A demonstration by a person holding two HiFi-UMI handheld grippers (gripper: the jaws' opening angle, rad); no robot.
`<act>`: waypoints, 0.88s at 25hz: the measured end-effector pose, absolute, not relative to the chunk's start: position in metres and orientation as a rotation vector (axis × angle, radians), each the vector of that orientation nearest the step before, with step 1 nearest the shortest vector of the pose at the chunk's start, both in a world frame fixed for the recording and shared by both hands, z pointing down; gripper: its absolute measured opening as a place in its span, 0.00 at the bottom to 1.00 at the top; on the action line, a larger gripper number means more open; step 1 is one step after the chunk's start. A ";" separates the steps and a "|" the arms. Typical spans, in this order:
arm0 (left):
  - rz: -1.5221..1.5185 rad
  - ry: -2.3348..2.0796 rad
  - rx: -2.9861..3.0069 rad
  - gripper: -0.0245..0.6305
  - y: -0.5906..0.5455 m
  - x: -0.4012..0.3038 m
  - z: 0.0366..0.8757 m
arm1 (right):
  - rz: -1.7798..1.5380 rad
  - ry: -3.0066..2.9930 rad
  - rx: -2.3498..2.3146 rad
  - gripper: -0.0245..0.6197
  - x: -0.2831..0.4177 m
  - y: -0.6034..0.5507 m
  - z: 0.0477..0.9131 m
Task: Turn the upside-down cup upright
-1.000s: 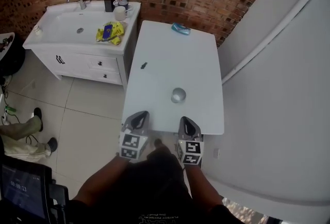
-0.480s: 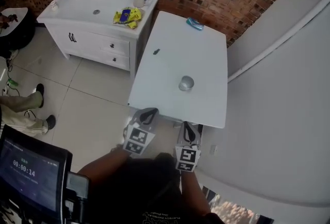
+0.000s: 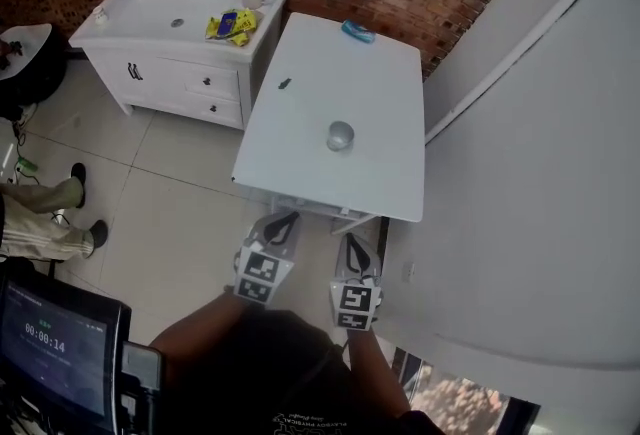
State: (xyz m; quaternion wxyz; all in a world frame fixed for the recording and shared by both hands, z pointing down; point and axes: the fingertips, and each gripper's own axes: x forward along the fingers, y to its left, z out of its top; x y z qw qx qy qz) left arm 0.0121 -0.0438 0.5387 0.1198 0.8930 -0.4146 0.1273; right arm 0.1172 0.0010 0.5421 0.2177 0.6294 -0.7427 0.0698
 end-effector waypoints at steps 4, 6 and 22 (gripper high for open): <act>0.384 -1.207 2.623 0.03 -0.004 0.025 0.539 | 0.230 -2.071 1.760 0.06 0.126 0.041 0.546; 0.381 -1.217 2.629 0.03 0.009 0.029 0.536 | 0.257 -2.079 1.788 0.06 0.132 0.057 0.545; 0.385 -1.436 2.583 0.03 0.106 0.017 0.524 | 0.331 -2.116 1.897 0.06 0.176 0.150 0.532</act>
